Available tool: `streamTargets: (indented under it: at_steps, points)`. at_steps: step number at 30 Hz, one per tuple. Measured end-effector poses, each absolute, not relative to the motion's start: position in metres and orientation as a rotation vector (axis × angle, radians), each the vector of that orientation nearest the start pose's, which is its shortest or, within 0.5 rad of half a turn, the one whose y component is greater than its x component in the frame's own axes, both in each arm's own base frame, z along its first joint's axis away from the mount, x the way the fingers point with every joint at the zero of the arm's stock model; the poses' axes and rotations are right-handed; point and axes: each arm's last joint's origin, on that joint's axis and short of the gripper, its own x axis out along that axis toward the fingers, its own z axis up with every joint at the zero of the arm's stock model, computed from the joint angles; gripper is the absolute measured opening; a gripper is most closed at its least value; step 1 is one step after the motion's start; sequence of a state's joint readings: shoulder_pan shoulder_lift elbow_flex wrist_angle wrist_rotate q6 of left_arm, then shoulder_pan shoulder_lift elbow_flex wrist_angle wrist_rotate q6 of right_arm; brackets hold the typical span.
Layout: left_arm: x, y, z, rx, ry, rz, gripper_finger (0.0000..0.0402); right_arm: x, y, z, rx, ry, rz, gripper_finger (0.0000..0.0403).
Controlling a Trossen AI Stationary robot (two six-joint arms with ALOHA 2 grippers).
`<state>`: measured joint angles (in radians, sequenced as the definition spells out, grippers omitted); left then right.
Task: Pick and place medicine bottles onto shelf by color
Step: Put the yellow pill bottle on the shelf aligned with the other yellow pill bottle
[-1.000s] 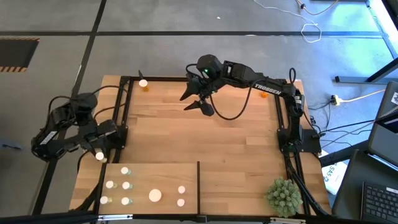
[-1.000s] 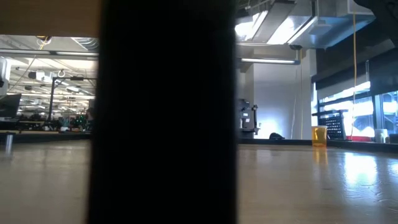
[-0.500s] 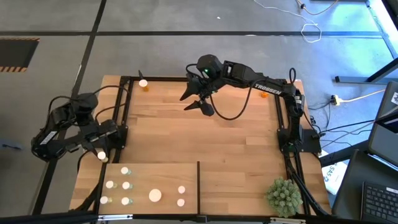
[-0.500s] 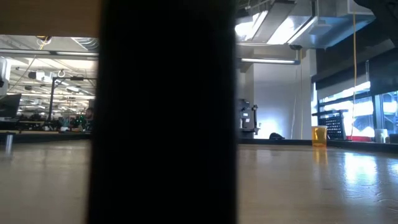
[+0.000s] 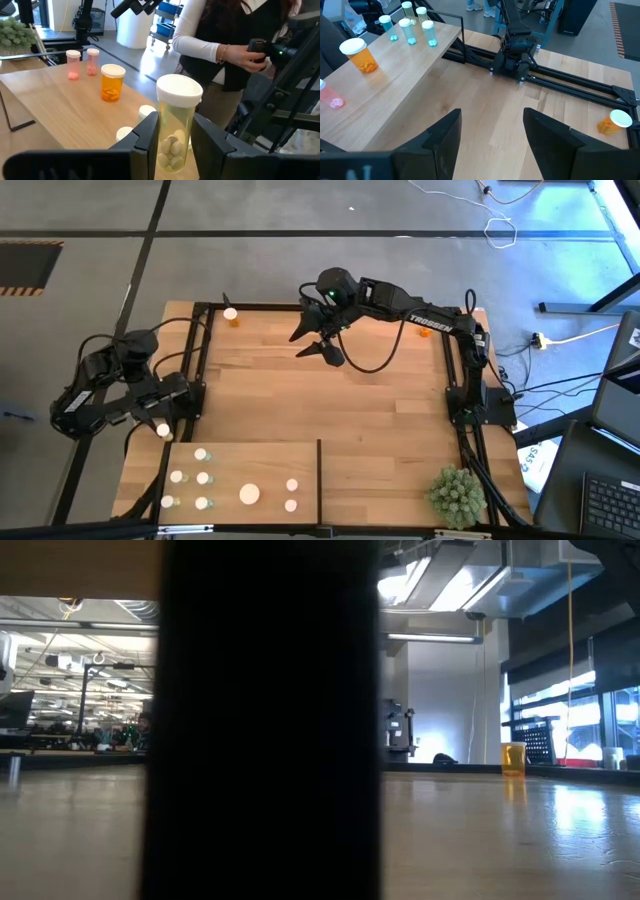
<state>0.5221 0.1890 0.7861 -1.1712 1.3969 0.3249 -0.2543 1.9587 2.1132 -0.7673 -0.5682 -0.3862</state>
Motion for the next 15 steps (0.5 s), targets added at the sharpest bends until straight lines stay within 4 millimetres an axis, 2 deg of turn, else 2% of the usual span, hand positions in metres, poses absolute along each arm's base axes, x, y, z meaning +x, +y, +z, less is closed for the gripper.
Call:
streamTargets:
  at_steps: [15]
  points:
    - [0.003, -0.031, 0.29, -0.138, 0.199, -0.901, 0.0084, 0.418, -0.093, 0.392, -0.127, 0.494, 0.406, 0.0217]
